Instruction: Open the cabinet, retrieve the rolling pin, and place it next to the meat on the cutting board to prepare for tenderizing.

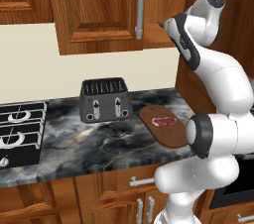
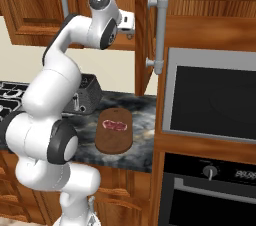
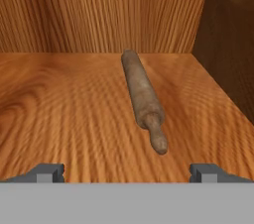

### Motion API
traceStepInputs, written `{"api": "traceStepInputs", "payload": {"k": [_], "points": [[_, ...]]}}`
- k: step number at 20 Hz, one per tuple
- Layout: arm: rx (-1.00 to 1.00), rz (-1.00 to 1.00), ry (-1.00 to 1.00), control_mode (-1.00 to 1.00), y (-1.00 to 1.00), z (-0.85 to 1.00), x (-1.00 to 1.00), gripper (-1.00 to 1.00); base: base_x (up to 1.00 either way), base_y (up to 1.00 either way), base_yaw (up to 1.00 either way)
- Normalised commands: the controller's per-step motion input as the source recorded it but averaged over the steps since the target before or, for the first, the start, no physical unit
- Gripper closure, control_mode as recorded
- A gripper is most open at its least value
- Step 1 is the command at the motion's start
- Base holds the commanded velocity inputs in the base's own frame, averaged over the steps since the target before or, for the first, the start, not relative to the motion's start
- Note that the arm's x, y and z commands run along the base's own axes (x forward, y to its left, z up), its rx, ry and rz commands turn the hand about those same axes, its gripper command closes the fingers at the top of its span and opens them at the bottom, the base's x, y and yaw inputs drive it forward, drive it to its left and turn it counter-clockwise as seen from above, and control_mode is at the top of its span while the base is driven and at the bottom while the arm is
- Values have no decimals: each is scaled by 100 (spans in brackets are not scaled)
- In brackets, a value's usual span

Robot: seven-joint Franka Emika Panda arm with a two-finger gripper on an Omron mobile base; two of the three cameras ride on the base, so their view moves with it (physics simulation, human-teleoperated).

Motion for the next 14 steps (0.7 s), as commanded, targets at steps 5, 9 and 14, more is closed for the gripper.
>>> {"api": "traceStepInputs", "payload": {"k": [5,9,14], "points": [[0,0,5,-100,-7,-2,29,-100,0,0,0],[0,0,5,-100,-8,-1,28,-100,0,0,0],[0,1,4,-100,-13,-3,27,-100,0,0,0]]}}
